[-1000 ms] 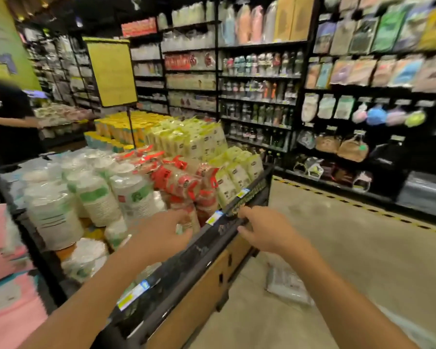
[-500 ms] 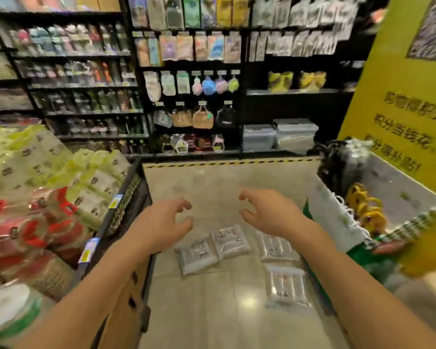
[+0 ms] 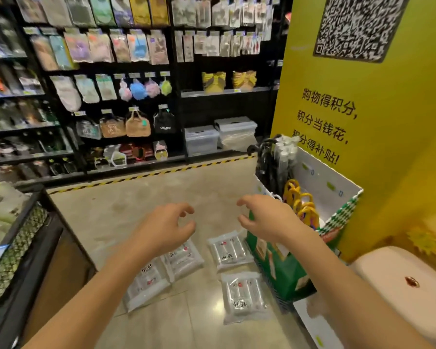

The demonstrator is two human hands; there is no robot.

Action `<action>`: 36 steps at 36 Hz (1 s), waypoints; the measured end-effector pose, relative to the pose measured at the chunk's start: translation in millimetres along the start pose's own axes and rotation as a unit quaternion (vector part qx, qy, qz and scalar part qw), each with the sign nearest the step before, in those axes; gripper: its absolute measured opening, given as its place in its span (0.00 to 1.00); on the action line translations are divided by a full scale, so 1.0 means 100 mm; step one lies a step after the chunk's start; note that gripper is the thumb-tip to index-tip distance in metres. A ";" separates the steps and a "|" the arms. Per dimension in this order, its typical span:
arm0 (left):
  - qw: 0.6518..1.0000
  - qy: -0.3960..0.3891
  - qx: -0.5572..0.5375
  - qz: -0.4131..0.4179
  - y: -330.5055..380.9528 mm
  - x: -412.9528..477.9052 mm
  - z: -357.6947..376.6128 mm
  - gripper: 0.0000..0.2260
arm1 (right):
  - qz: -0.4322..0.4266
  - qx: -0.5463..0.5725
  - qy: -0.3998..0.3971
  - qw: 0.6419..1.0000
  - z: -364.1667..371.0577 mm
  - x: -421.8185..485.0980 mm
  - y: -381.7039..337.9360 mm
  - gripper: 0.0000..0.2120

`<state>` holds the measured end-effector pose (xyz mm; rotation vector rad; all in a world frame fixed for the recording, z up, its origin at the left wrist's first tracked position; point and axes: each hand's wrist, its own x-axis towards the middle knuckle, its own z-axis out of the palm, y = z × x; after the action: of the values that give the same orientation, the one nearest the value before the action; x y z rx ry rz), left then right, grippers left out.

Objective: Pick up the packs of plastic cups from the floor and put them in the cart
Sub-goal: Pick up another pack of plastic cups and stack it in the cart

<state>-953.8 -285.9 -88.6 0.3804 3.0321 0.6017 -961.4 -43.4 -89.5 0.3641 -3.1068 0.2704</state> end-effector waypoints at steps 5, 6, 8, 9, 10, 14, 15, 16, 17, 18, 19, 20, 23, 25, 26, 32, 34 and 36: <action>1.000 -0.003 -0.013 -0.017 0.30 0.55 0.21 0.17 | -0.009 -0.013 0.001 1.000 -0.05 0.39 0.52 0.20; 1.000 -0.003 -0.016 -0.019 0.34 0.65 0.24 0.17 | -0.010 -0.014 0.000 1.000 -0.05 0.46 0.61 0.20; 0.999 -0.006 -0.020 -0.025 0.40 0.85 0.30 0.17 | -0.012 -0.011 -0.002 1.000 -0.06 0.61 0.76 0.20; 0.999 -0.009 -0.022 -0.029 0.42 0.93 0.32 0.17 | -0.013 -0.010 -0.004 1.000 -0.05 0.67 0.83 0.20; 0.999 -0.011 -0.023 -0.030 0.44 1.03 0.35 0.17 | -0.014 -0.008 -0.006 1.000 -0.03 0.74 0.89 0.20; 0.999 -0.022 -0.035 -0.035 0.44 1.44 0.49 0.18 | -0.015 0.000 -0.014 1.000 0.07 1.07 1.13 0.20; 0.998 -0.025 -0.042 -0.038 0.42 1.54 0.53 0.18 | -0.016 0.002 -0.017 1.000 0.09 1.16 1.18 0.20; 0.998 -0.027 -0.048 -0.040 0.39 1.64 0.57 0.18 | -0.015 0.004 -0.019 1.000 0.12 1.25 1.22 0.20; 0.997 -0.030 -0.053 -0.043 0.36 1.74 0.61 0.18 | -0.012 0.005 -0.021 1.000 0.16 1.35 1.26 0.20; 0.997 -0.033 -0.058 -0.045 0.32 1.84 0.66 0.17 | -0.009 0.005 -0.023 1.000 0.19 1.44 1.30 0.20; 0.996 -0.034 -0.063 -0.045 0.28 1.94 0.70 0.16 | -0.006 0.004 -0.022 1.000 0.23 1.53 1.34 0.20; 0.996 -0.034 -0.065 -0.043 0.23 2.05 0.74 0.16 | -0.004 0.003 -0.020 1.000 0.28 1.63 1.38 0.20; 0.996 -0.041 -0.078 -0.036 0.10 2.35 0.88 0.16 | 0.012 0.001 -0.025 1.000 0.39 1.93 1.48 0.20; 0.995 -0.047 -0.084 -0.037 0.00 2.58 0.97 0.16 | 0.025 0.007 -0.030 0.999 0.48 2.12 1.55 0.21; 0.995 -0.049 -0.085 -0.037 -0.05 2.70 1.03 0.16 | 0.032 0.011 -0.033 0.999 0.53 2.21 1.58 0.21; 0.989 -0.064 -0.123 -0.059 -0.26 3.25 1.52 0.16 | 0.071 0.041 -0.037 0.996 1.00 2.59 1.85 0.20; 0.986 -0.069 -0.133 -0.067 -0.33 3.36 1.76 0.18 | 0.086 0.069 -0.042 0.993 1.23 2.65 1.97 0.21; 0.983 -0.075 -0.148 -0.075 -0.41 3.45 2.04 0.19 | 0.095 0.098 -0.048 0.989 1.52 2.70 2.12 0.21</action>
<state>-1283.3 -163.0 -285.4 0.1743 2.7392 0.9462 -1270.1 71.6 -269.3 0.0825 -3.2219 0.5797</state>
